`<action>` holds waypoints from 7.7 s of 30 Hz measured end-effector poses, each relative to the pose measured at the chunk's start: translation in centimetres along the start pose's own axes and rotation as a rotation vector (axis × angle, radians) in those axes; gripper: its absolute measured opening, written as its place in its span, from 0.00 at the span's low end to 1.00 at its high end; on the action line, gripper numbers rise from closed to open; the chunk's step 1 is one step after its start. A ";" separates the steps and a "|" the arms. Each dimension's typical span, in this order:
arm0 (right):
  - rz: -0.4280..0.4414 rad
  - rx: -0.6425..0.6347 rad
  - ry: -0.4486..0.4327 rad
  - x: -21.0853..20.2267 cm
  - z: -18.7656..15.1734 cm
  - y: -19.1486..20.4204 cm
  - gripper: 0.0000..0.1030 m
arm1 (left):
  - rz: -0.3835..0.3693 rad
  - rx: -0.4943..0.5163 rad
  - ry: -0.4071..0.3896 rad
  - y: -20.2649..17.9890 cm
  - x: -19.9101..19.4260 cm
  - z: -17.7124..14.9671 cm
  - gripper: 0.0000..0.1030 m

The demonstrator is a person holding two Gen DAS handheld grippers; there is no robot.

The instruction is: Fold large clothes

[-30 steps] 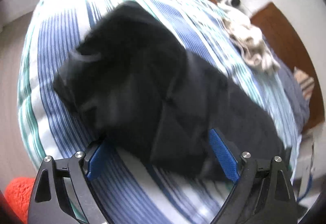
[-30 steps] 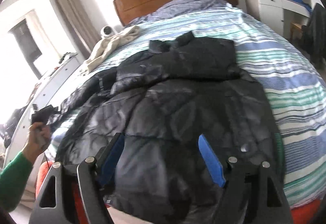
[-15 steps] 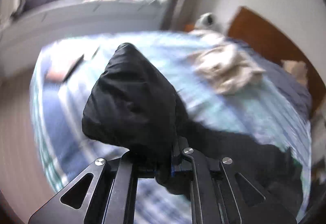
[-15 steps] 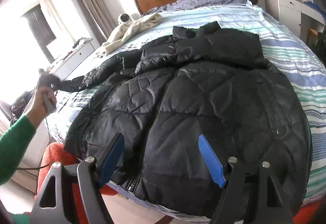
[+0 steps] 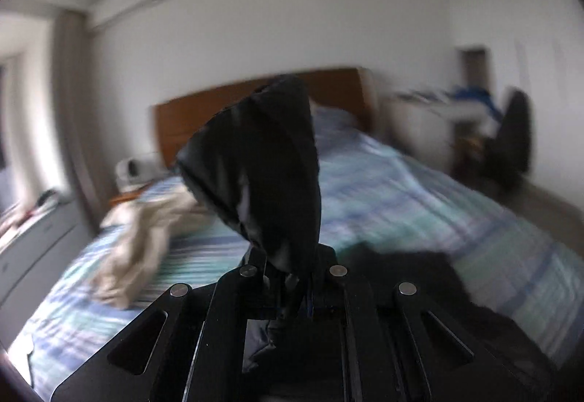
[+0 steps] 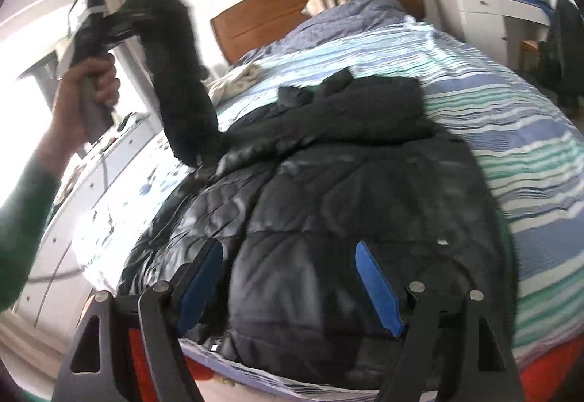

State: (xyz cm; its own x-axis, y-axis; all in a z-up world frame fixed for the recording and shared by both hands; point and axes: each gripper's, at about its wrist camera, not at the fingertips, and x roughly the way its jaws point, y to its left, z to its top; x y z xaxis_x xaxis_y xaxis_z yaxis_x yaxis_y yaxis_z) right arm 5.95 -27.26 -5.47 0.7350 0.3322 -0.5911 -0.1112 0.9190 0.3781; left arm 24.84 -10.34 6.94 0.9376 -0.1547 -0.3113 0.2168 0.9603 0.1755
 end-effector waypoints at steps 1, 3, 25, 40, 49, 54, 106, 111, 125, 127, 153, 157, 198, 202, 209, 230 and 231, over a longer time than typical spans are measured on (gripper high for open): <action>-0.016 0.010 -0.010 -0.3 0.0 -0.6 0.75 | -0.041 0.020 0.037 -2.0 1.1 -0.7 0.08; -0.058 0.047 -0.034 -1.2 0.0 -2.2 0.75 | -0.125 0.045 0.161 -6.2 3.9 -3.2 0.17; -0.135 0.242 0.038 13.3 17.1 -9.2 0.75 | 0.107 -0.219 0.509 9.9 1.3 -18.8 0.92; -0.240 -0.112 0.072 19.2 18.0 -9.8 0.20 | 0.101 -0.265 0.556 10.1 0.8 -21.7 0.92; -0.157 -0.017 -0.003 15.2 18.6 -9.5 0.47 | 0.071 -0.341 0.409 12.9 2.7 -15.8 0.82; -0.004 -0.058 0.061 19.0 20.0 -7.1 0.47 | 0.027 -0.191 0.443 10.0 9.4 -15.7 0.55; -0.076 0.058 0.087 26.1 14.1 -11.6 0.43 | 0.015 -0.453 0.573 13.8 20.5 -22.6 1.00; 0.001 0.124 0.058 25.1 14.1 -12.8 0.45 | 0.010 -0.439 0.570 13.1 15.5 -19.0 0.96; 0.091 0.078 0.034 21.6 22.2 -9.3 0.50 | 0.036 -0.349 0.573 10.7 15.2 -20.2 0.99; 0.006 0.061 0.128 25.6 20.3 -10.4 0.51 | 0.005 -0.358 0.568 10.7 16.2 -22.9 0.99; 0.078 -0.108 0.355 18.0 12.2 -3.8 0.52 | -0.220 -0.102 0.589 3.4 2.3 -18.7 0.98; 0.047 -0.238 0.486 18.0 4.6 -2.1 0.53 | -0.206 0.056 0.708 -1.5 1.4 -24.7 0.99; -0.028 -0.146 0.249 1.8 1.4 -0.7 0.55 | -0.205 -0.275 0.670 6.0 -11.7 -23.3 0.99; 0.015 -0.127 0.339 7.6 -1.4 -0.5 0.55 | -0.146 -0.134 0.713 1.2 -7.5 -27.6 0.99; -0.041 -0.165 0.330 10.3 -3.8 -0.8 0.55 | -0.141 -0.120 0.668 0.8 -7.6 -28.1 1.00; -0.050 -0.034 0.372 1.1 -3.2 -3.1 0.55 | -0.104 -0.214 0.746 6.3 -17.9 -27.0 0.99; -0.062 -0.018 0.349 0.2 -3.0 -3.7 0.55 | -0.085 -0.270 0.727 7.7 -18.3 -26.6 0.99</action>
State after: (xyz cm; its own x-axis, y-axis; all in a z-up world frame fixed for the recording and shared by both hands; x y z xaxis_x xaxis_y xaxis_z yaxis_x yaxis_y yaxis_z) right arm 4.49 -29.94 -9.07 0.4684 0.3248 -0.8216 -0.0875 0.9425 0.3227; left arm 2.17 6.10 -10.88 0.4867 -0.1294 -0.8640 0.1188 0.9896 -0.0812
